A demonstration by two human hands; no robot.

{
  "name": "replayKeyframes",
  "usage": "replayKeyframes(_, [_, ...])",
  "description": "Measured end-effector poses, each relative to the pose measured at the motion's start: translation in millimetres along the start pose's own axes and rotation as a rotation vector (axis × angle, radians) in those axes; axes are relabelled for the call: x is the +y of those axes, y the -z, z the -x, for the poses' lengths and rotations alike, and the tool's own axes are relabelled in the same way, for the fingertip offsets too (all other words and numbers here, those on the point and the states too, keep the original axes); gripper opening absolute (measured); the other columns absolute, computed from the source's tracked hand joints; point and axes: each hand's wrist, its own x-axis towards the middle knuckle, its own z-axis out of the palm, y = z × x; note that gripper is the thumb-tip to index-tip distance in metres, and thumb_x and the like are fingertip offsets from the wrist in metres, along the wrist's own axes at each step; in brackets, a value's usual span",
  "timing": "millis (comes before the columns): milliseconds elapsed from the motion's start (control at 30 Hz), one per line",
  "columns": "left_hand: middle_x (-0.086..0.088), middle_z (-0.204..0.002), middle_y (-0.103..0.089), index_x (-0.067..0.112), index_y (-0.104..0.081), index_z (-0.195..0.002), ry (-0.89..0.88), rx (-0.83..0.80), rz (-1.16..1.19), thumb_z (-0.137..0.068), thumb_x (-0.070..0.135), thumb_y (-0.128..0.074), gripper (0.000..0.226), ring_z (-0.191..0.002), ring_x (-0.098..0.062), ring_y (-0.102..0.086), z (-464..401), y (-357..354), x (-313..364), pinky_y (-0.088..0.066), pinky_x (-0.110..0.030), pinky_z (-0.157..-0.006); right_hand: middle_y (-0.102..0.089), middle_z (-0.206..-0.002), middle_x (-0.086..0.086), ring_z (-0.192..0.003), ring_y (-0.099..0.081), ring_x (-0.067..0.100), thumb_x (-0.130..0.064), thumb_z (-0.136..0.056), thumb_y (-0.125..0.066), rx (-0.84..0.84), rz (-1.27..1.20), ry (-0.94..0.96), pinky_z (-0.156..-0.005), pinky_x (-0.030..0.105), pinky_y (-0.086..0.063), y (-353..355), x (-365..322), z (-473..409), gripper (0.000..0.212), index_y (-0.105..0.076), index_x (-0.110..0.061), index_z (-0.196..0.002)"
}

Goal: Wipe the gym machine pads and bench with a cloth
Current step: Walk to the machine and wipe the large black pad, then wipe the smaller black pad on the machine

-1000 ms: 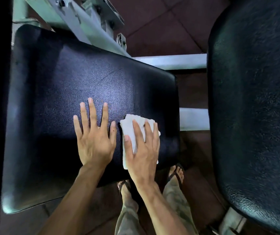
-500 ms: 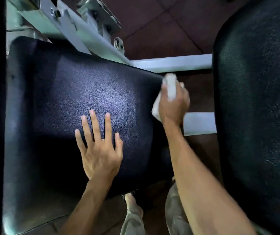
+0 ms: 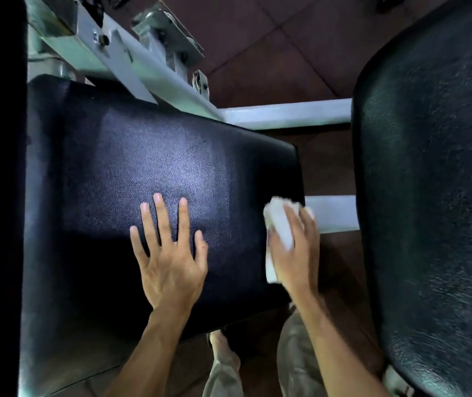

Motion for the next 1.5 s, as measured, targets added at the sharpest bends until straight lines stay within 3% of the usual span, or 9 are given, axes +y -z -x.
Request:
replayKeyframes(167, [-0.006, -0.168, 0.002, 0.031, -0.012, -0.157, 0.016, -0.023, 0.005, -0.099, 0.045, -0.032, 0.063, -0.156, -0.027, 0.000, -1.2, -3.6, 1.2, -0.005, -0.051, -0.125, -0.060, -0.134, 0.018, -0.132, -0.049, 0.043, -0.042, -0.089, -0.055, 0.089, -0.017, -0.101, -0.115, 0.047, -0.036, -48.2, -48.0, -79.0, 0.054, -0.062, -0.012, -0.133])
replayKeyframes(333, [-0.005, -0.168, 0.005, 0.032, -0.008, -0.157, 0.016, -0.049, 0.010, -0.098, 0.047, -0.026, 0.064, -0.155, -0.026, 0.004, -1.4, -1.1, -0.7, -0.002, -0.050, -0.125, -0.053, -0.144, 0.014, -0.142, -0.039, 0.039, -0.026, -0.087, -0.065, -0.127, 0.025, 0.291, -0.116, 0.054, -0.033, -29.5, -48.2, 16.8, 0.054, -0.057, -0.011, -0.139])
replayKeyframes(500, [-0.005, -0.168, 0.006, 0.031, -0.008, -0.157, 0.003, -0.048, 0.015, -0.099, 0.048, -0.025, 0.063, -0.155, -0.027, 0.005, -1.6, -1.7, -2.5, -0.001, -0.050, -0.125, -0.034, -0.161, 0.002, -0.154, -0.017, 0.036, -0.049, -0.089, -0.059, -0.188, 0.209, 0.231, -0.121, 0.061, -0.020, -9.0, -30.3, 45.3, 0.064, -0.045, -0.030, -0.148])
replayKeyframes(667, [-0.006, -0.168, 0.005, 0.031, -0.009, -0.157, -0.002, -0.045, 0.027, -0.099, 0.047, -0.026, 0.063, -0.155, -0.027, 0.005, -1.1, -2.5, -4.2, 0.001, -0.050, -0.124, -0.023, -0.166, 0.009, -0.155, -0.008, 0.037, -0.052, -0.091, -0.060, -0.181, 0.149, 0.273, -0.124, 0.057, -0.013, -15.4, -40.7, 62.1, 0.073, -0.034, -0.025, -0.154])
replayKeyframes(833, [-0.007, -0.167, 0.005, 0.031, -0.008, -0.157, -0.011, -0.033, 0.021, -0.101, 0.046, -0.026, 0.061, -0.155, -0.028, 0.004, 0.7, -2.3, -4.6, 0.000, -0.050, -0.125, -0.030, -0.163, 0.009, -0.154, -0.014, 0.036, -0.043, -0.094, -0.057, -0.180, 0.158, 0.256, -0.124, 0.055, -0.015, -21.7, -38.5, 50.5, 0.064, -0.039, -0.025, -0.152])
replayKeyframes(1033, [-0.009, -0.167, 0.001, 0.026, -0.010, -0.158, -0.035, -0.110, 0.045, -0.104, 0.043, -0.027, 0.058, -0.155, -0.029, 0.002, 2.3, 10.3, -6.4, -0.003, -0.050, -0.125, -0.044, -0.152, 0.013, -0.148, -0.030, 0.035, -0.008, -0.093, -0.056, -0.277, 0.041, 0.242, -0.123, 0.051, -0.023, -2.4, -38.2, 41.7, 0.058, -0.042, -0.016, -0.149])
replayKeyframes(1167, [-0.015, -0.161, -0.027, 0.015, -0.032, -0.152, -0.033, -0.234, 0.308, -0.102, 0.035, -0.038, 0.055, -0.150, -0.032, -0.026, 60.2, 49.5, 4.6, -0.027, -0.053, -0.121, -0.050, -0.144, 0.016, -0.139, -0.042, 0.034, -0.014, -0.097, -0.054, -0.404, 0.010, 0.142, -0.116, 0.053, -0.034, 37.5, -42.0, 63.5, 0.051, -0.043, -0.014, -0.147])
replayKeyframes(1267, [-0.013, -0.159, -0.033, 0.015, -0.037, -0.150, -0.010, -0.370, 0.455, -0.101, 0.039, -0.033, 0.055, -0.149, -0.028, -0.029, 133.4, 86.5, 14.6, -0.030, -0.046, -0.121, -0.054, -0.141, 0.012, -0.130, -0.050, 0.033, -0.023, -0.098, -0.045, -0.511, 0.017, 0.047, -0.111, 0.050, -0.040, 86.1, -48.2, 108.7, 0.050, -0.041, -0.017, -0.147])
replayKeyframes(1500, [-0.011, -0.143, -0.053, 0.012, -0.053, -0.137, -0.027, -0.624, 0.667, -0.103, 0.029, -0.042, 0.040, -0.133, -0.024, -0.047, 255.7, 143.0, 29.8, -0.034, -0.038, -0.118, -0.060, -0.136, 0.015, -0.123, -0.056, 0.035, -0.029, -0.092, -0.041, -0.393, 0.006, -0.211, -0.111, 0.040, -0.035, 198.0, -50.5, 240.5, 0.054, -0.051, -0.008, -0.141])
